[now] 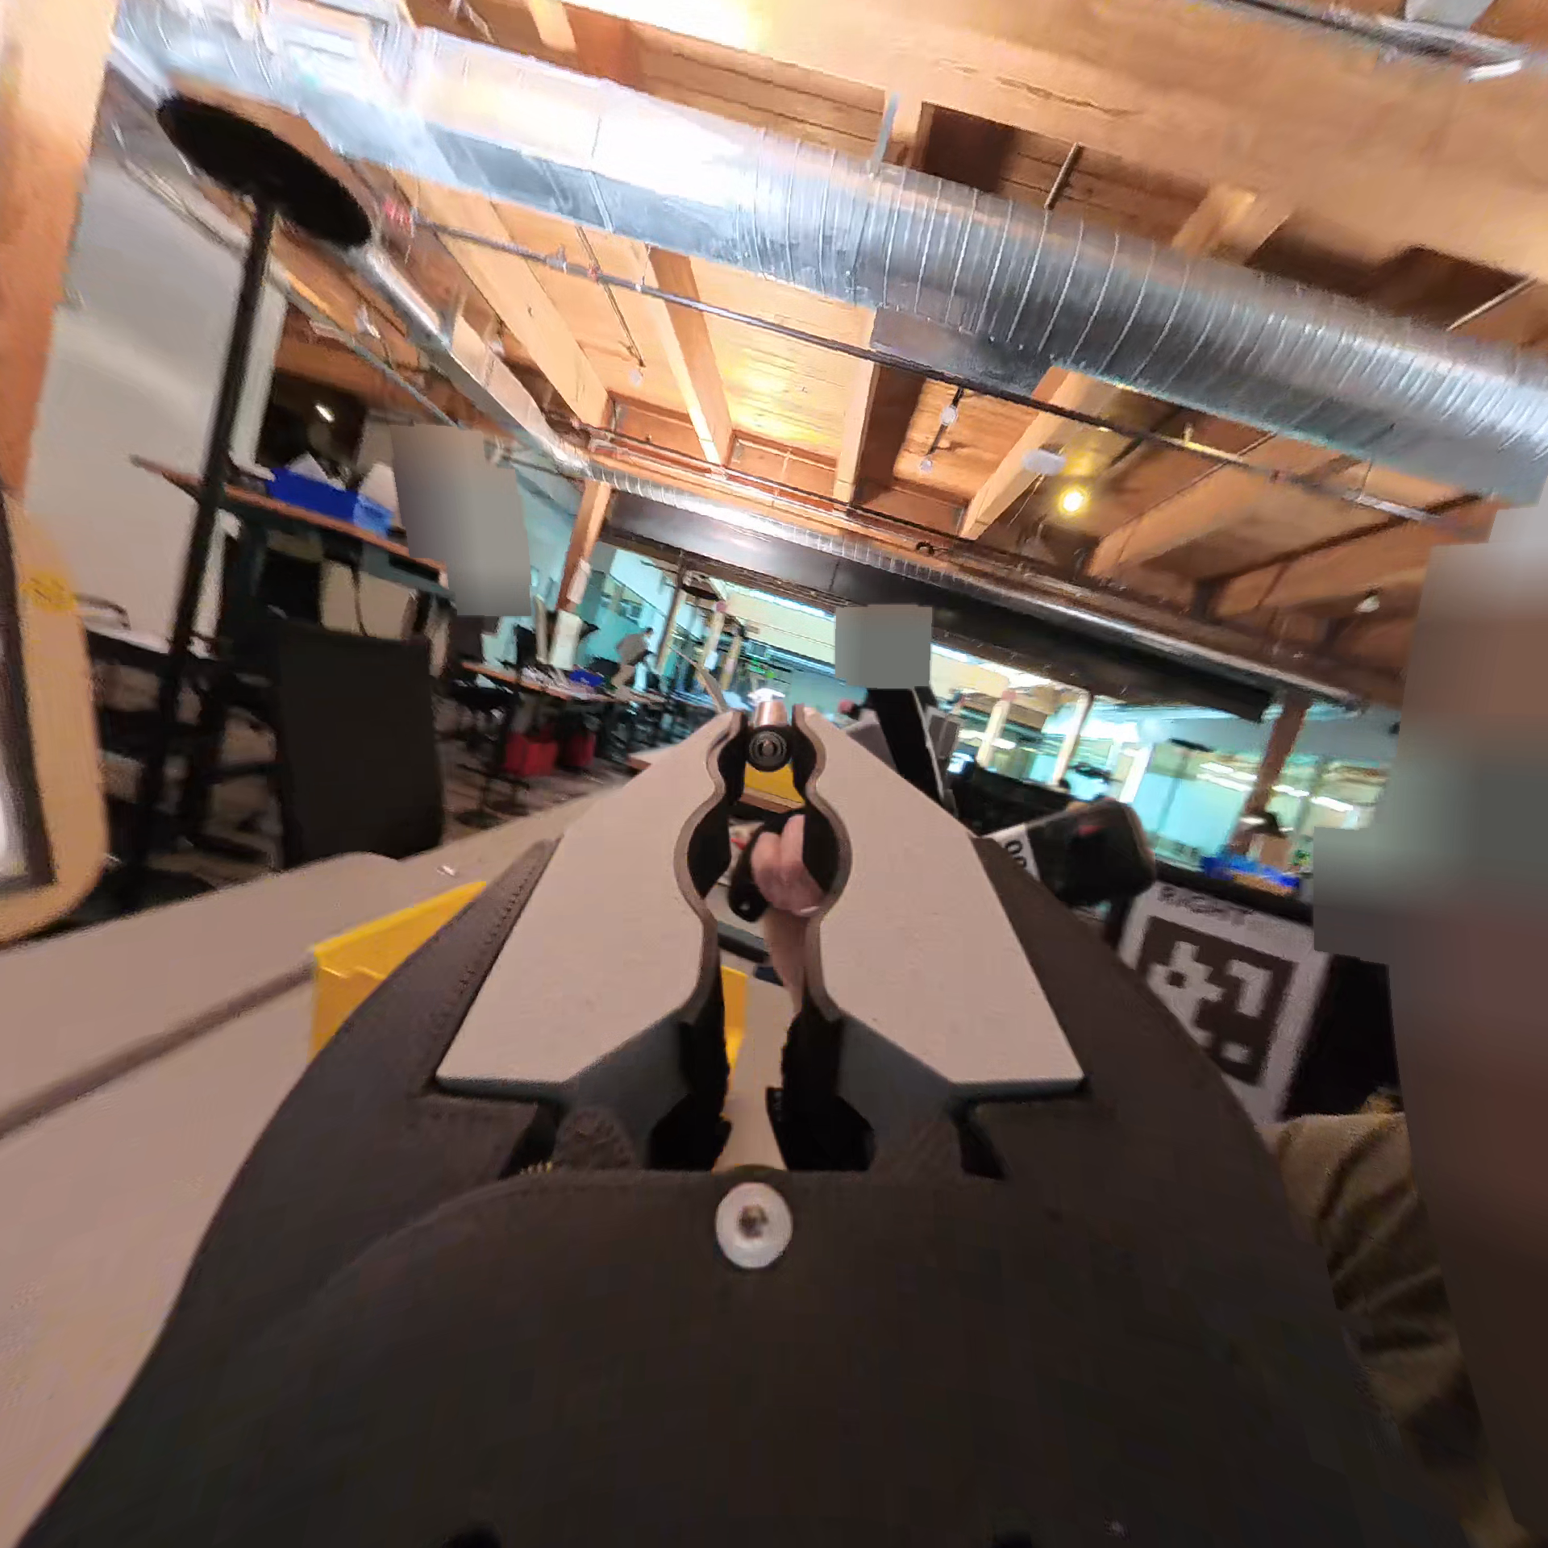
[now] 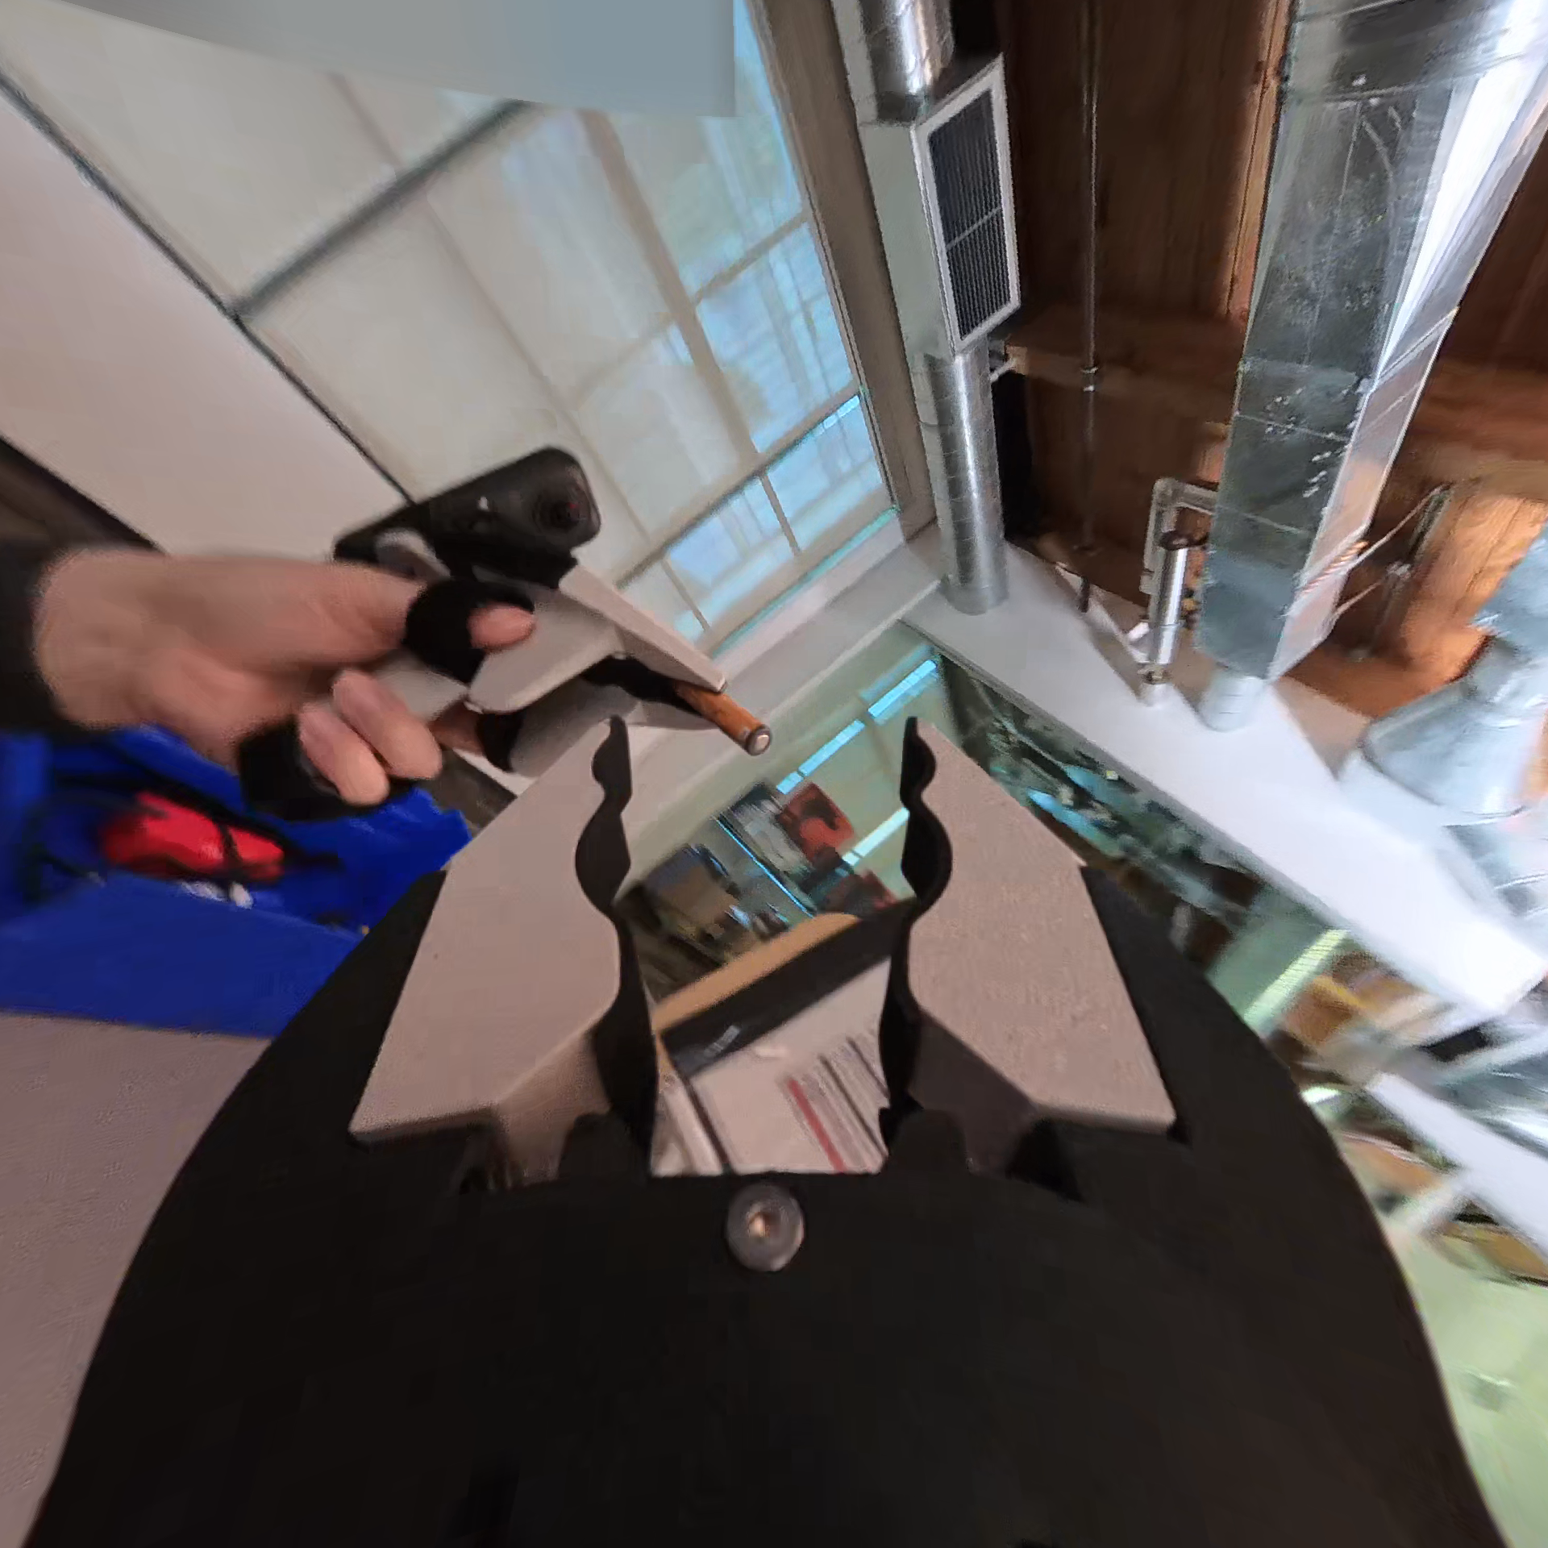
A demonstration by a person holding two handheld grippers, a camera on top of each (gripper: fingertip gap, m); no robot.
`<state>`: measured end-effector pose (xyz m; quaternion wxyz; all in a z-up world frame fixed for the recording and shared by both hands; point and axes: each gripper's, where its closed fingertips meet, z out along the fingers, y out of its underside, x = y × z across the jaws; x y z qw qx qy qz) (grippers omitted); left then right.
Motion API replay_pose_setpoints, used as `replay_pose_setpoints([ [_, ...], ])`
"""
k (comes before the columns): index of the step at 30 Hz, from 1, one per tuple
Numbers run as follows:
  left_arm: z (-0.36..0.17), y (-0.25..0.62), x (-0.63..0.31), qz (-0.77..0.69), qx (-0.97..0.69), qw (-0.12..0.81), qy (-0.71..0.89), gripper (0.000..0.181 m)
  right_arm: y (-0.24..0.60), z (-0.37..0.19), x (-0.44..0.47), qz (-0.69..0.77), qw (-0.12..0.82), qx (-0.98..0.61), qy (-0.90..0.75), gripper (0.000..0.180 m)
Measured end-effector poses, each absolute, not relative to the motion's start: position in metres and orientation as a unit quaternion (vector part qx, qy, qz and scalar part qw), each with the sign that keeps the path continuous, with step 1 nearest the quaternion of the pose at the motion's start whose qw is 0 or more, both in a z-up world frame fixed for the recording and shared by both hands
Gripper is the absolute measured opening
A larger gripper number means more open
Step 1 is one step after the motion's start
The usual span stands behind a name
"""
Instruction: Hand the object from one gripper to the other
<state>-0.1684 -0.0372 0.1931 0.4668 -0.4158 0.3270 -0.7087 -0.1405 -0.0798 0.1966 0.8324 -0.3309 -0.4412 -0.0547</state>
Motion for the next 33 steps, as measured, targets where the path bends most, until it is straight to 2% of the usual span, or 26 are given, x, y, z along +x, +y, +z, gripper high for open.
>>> replay_pose_setpoints([
  [4, 0.183, -0.044, -0.154, -0.738, -0.438, 0.403, 0.318, 0.008, -0.065, 0.184, -0.146, -0.176, 0.811, -0.329, -0.45, 0.054],
  [9, 0.167, -0.053, -0.137, -0.718, -0.465, 0.386, 0.346, 0.008, -0.053, 0.175, -0.144, -0.224, 0.788, -0.344, -0.458, 0.042],
  [18, 0.153, -0.043, -0.128, -0.628, -0.505, 0.459, 0.375, 0.008, -0.033, 0.154, -0.141, -0.295, 0.73, -0.374, -0.491, 0.011],
  [22, 0.154, -0.04, -0.128, -0.6, -0.504, 0.493, 0.378, 0.008, -0.03, 0.152, -0.141, -0.302, 0.724, -0.386, -0.486, 0.01],
  [23, 0.157, -0.04, -0.13, -0.598, -0.498, 0.501, 0.378, 0.01, -0.03, 0.155, -0.14, -0.301, 0.729, -0.387, -0.479, 0.009],
  [25, 0.162, -0.037, -0.134, -0.572, -0.494, 0.532, 0.382, 0.031, -0.029, 0.167, -0.128, -0.299, 0.751, -0.398, -0.433, 0.008],
  [27, 0.17, -0.031, -0.142, -0.519, -0.483, 0.588, 0.389, 0.052, -0.027, 0.18, -0.115, -0.214, 0.791, -0.433, -0.375, 0.008],
  [30, 0.183, -0.037, -0.151, -0.43, -0.425, 0.674, 0.423, 0.069, -0.027, 0.19, -0.108, 0.089, 0.818, -0.496, -0.278, 0.008],
  [33, 0.182, -0.04, -0.157, -0.257, -0.361, 0.763, 0.469, 0.063, -0.03, 0.186, -0.12, 0.441, 0.689, -0.532, -0.218, 0.008],
])
